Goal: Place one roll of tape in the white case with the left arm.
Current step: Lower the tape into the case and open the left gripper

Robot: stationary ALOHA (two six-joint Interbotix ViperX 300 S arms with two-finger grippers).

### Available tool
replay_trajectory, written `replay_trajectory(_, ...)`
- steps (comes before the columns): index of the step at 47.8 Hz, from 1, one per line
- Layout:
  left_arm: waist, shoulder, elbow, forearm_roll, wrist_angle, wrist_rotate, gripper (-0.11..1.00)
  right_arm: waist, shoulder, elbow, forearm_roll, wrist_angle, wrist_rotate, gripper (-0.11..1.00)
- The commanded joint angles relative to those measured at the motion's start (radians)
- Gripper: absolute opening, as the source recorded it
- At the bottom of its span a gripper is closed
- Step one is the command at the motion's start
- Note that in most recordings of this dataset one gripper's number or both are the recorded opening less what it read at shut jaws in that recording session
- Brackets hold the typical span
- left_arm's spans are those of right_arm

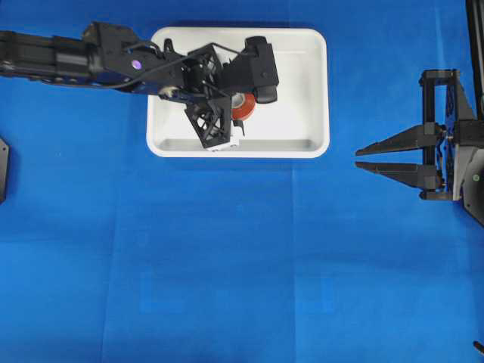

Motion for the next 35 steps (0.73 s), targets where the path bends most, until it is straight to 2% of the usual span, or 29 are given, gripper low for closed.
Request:
replay_trajectory(1, -0.006, -0.101, -0.017, -0.003, 0.037, -0.002, 0.83, -0.002, 0.003, -0.009, 0.000, -0.003, 0.003, -0.09)
replay_trajectory(10, -0.041, -0.261, 0.008, -0.003, 0.063, 0.005, 0.83, 0.000, 0.003, -0.011, -0.002, -0.006, 0.003, -0.09)
replay_trajectory(21, -0.072, -0.436, 0.101, -0.002, 0.028, 0.005, 0.83, -0.002, 0.000, -0.011, -0.002, -0.008, 0.003, -0.09)
replay_trajectory(26, -0.097, -0.525, 0.184, -0.003, -0.054, 0.005, 0.83, -0.002, -0.003, -0.012, 0.000, -0.009, 0.003, -0.09)
replay_trajectory(35, -0.126, -0.683, 0.357, -0.003, -0.282, -0.008, 0.82, -0.002, -0.005, -0.012, -0.002, -0.009, 0.003, -0.09)
